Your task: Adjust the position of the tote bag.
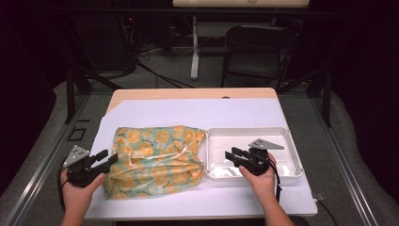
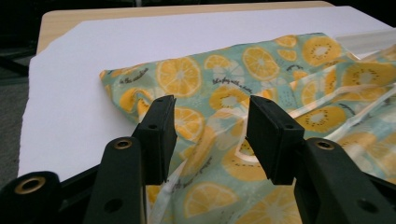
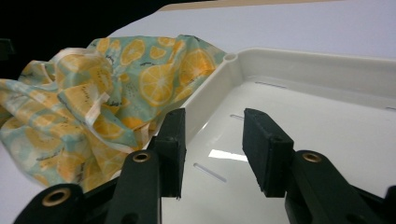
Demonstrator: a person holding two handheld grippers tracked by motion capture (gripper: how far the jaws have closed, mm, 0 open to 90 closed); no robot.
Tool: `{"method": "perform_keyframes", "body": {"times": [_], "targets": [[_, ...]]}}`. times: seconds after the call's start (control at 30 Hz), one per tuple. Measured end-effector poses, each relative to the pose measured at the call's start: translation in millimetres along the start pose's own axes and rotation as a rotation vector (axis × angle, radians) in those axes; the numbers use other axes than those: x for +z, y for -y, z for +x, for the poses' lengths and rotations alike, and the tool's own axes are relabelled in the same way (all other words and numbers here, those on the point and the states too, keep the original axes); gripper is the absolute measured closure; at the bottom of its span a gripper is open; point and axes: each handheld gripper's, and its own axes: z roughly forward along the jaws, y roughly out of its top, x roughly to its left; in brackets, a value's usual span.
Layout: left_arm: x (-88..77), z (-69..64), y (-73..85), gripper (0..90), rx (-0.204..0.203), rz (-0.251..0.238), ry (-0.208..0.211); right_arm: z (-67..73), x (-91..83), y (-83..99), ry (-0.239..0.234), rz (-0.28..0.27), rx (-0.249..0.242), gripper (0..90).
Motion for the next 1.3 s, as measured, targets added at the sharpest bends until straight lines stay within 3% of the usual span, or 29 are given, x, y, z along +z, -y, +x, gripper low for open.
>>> {"method": "perform_keyframes", "body": {"times": [0.27, 0.57, 0.8, 0.97, 1.07, 1.2, 1.3], "targets": [[-0.8, -12.6, -4.1, 48.6, 0.044, 0.006, 0.026, 0.9, -1.0, -1.0, -0.005, -0.017, 0.003, 60.1], [-9.2, -22.4, -5.9, 43.8, 0.079, 0.032, 0.043, 2.5, 4.0, -2.1, -0.019, 0.002, -0.005, 59.0], [-8.5, -35.5, -2.0, 39.7, 0.154, 0.060, 0.075, 2.5, 11.3, -3.5, -0.033, 0.012, -0.004, 56.8], [-7.0, -44.0, 0.3, 38.5, 0.175, 0.062, 0.103, 2.8, 14.2, -4.0, -0.040, 0.012, 0.007, 56.2], [-2.6, -53.5, 3.4, 38.5, 0.218, 0.092, 0.109, 2.7, 15.6, -4.2, -0.042, 0.013, 0.010, 55.8], [3.7, -59.3, 7.5, 40.0, 0.264, 0.124, 0.099, 2.5, 16.5, -4.1, -0.046, 0.017, 0.013, 55.5], [6.8, -60.7, 9.6, 44.4, 0.283, 0.143, 0.114, 2.1, 16.5, -4.0, -0.042, 0.022, 0.013, 55.3]]}}
